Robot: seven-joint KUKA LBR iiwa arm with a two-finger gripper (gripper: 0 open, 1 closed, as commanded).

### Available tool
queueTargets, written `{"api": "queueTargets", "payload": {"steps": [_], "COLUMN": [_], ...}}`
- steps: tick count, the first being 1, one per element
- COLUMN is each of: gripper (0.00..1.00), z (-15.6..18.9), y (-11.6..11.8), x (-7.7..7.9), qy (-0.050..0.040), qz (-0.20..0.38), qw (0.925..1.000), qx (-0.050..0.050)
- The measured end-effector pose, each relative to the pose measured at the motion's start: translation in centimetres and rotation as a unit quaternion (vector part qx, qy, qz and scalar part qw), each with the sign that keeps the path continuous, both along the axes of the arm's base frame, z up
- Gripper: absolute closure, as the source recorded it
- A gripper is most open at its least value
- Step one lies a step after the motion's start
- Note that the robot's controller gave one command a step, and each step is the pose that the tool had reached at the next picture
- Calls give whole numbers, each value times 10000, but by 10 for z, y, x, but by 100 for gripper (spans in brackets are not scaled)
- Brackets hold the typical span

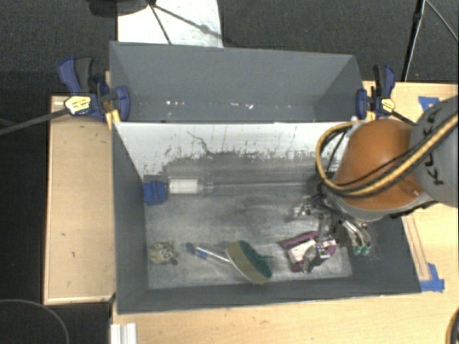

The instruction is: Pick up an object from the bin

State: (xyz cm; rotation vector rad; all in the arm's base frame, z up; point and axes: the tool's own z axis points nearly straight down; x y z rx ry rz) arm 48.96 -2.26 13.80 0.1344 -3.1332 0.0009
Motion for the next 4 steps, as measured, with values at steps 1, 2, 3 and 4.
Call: {"api": "queueTargets", "payload": {"steps": [1,2,3,4], "gripper": [0,100,100,0], "z": [-61,-60,92,88], "y": [-25,-25,-34,-34], "x": [11,11,15,13], "qy": [-12,-4,-84,-41], "qz": [-1112,-1105,-1460,-1461], "qw": [9938,9939,9892,9893], "qx": [5,7,3,0]}}
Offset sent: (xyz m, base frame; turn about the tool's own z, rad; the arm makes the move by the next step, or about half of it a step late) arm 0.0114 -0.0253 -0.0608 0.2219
